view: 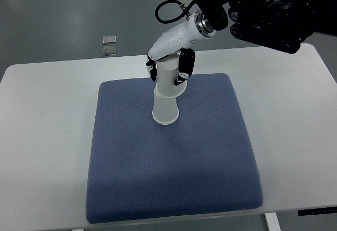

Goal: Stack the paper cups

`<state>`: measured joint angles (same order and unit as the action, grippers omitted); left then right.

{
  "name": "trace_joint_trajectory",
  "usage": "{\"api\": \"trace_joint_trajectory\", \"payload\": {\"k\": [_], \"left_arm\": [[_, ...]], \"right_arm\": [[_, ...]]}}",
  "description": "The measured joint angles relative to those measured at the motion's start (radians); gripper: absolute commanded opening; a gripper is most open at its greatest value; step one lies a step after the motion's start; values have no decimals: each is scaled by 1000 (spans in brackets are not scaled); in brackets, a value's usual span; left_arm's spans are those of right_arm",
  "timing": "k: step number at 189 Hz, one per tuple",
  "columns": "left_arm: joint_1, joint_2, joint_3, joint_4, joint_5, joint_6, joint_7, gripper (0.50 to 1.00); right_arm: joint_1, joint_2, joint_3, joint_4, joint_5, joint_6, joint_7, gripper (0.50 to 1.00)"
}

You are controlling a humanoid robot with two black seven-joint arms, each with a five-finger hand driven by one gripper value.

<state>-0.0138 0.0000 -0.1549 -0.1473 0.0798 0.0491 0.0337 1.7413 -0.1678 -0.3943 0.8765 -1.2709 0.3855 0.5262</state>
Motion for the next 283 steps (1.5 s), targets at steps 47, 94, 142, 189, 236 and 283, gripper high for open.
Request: {"api": "trace_joint_trajectory", "payload": {"k": [47, 94, 142, 189, 236, 283], "left_arm": [[0, 0, 0, 0, 0, 0, 0, 1000], [0, 0, 0, 0, 0, 0, 0, 1000], [0, 0, 0, 0, 0, 0, 0, 1000], [0, 0, 0, 0, 0, 0, 0, 1000], [0, 0, 0, 0, 0, 0, 0, 1000], [0, 0, 0, 0, 0, 0, 0, 1000]], "right_arm": [[-3, 38, 0, -19, 3, 1, 0, 707], [-28, 53, 2, -50, 2, -11, -2, 707], [-57, 57, 2, -70, -3, -15, -3, 711], [-77, 72, 2, -83, -5, -26, -8, 762], [-94, 80, 9, -88, 1, -52, -11, 858], [-107, 80, 11, -103, 2, -65, -11, 879]]}}
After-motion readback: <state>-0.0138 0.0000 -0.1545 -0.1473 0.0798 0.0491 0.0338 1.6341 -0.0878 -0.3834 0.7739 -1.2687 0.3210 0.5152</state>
